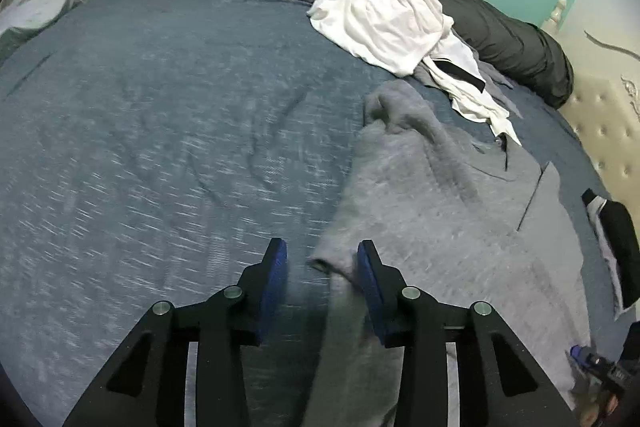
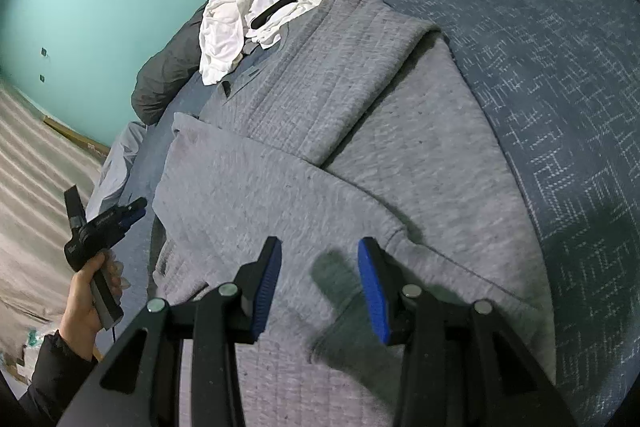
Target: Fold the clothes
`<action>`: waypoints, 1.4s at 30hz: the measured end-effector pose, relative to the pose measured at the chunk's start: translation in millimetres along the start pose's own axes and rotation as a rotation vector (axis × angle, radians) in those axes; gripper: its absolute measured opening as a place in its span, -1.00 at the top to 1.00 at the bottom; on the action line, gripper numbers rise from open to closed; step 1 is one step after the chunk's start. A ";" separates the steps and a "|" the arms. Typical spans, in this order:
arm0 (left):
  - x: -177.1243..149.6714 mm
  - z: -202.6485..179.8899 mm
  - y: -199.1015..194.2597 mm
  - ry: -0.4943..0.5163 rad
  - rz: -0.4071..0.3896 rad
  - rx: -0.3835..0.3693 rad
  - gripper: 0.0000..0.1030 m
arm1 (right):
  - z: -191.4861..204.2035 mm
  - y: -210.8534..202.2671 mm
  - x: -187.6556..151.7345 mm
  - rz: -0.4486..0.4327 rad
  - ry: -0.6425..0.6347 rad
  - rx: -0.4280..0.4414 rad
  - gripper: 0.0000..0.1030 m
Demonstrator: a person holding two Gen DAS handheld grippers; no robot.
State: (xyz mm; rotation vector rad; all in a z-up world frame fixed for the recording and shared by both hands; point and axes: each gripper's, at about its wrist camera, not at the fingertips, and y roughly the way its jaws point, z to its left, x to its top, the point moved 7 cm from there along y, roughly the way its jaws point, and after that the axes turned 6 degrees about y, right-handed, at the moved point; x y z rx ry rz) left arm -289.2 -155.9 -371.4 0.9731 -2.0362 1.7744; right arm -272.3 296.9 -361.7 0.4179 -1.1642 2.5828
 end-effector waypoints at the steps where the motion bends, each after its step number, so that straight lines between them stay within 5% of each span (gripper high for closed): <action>1: -1.8 1.2 2.1 -0.017 0.000 -0.012 0.21 | 1.2 -0.4 -0.7 -0.001 -0.007 -0.006 0.21; 9: -8.6 6.3 16.4 -0.047 -0.013 -0.068 0.22 | 18.3 1.2 4.7 -0.021 -0.085 -0.055 0.16; 16: -12.6 6.2 19.9 -0.027 -0.021 -0.092 0.22 | 73.0 31.4 37.0 0.028 -0.217 -0.065 0.15; 31: -15.3 6.6 22.5 -0.045 -0.013 -0.129 0.45 | 268.7 173.2 129.2 0.217 -0.486 -0.002 0.08; 42: -17.0 9.5 21.9 -0.052 -0.010 -0.138 0.45 | 309.5 268.7 128.3 0.312 -0.581 -0.127 0.08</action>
